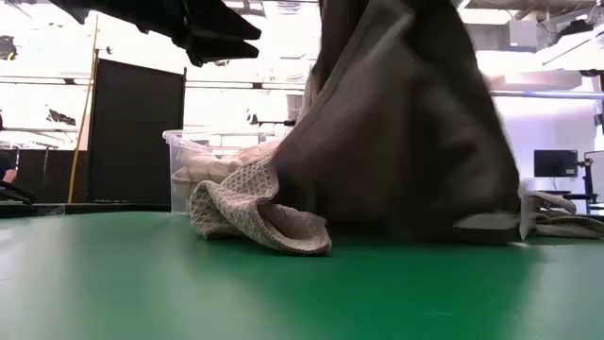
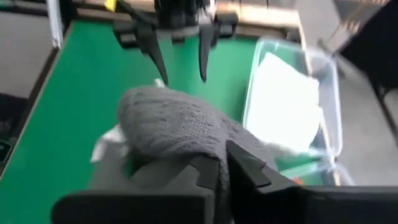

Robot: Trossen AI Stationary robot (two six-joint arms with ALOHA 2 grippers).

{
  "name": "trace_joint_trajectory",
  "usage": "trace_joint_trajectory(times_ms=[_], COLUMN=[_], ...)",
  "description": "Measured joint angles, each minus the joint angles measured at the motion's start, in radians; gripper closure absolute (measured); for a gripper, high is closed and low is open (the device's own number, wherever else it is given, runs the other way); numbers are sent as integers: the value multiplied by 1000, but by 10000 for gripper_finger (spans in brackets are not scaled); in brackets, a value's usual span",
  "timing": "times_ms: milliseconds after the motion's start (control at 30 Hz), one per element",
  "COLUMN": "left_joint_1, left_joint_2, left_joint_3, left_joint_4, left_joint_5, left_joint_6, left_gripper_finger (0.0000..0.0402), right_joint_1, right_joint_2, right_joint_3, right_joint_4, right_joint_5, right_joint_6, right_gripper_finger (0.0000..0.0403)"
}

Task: Sort towels by color in basket
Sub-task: Put the black microfiber towel into the right transparent bin

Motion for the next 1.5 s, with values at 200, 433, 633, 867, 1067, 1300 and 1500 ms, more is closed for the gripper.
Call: trace_joint_trajectory(times_ms=[200, 433, 633, 867, 1067, 1300, 1500], left_joint_1=[0, 0, 0, 0, 0, 1, 1], left_joint_2=[0, 0, 0, 0, 0, -91, -165], left_joint_3=[0, 0, 0, 0, 0, 1, 1], left_joint_4=[-1, -1, -2, -1, -1, -109, -208], left_joint_5=[0, 0, 0, 0, -40, -121, -131], left_joint_6=[-7, -8, -10, 3, 24, 7, -31], left_gripper_finger=[155, 155, 155, 155, 155, 155, 155], right_joint_1=[21, 101, 166, 209, 176, 136, 96], right_joint_2=[-11, -30, -21, -18, -17, -17, -17], right_joint_3=[0, -33, -153, -383, -535, -710, -811], right_joint_4=[-108, -222, -144, 128, 433, 792, 896], right_joint_5=[1, 89, 166, 319, 360, 360, 359], right_joint_6=[98, 287, 366, 242, 89, -48, -70], right_gripper_finger=[298, 252, 236, 221, 204, 191, 191])
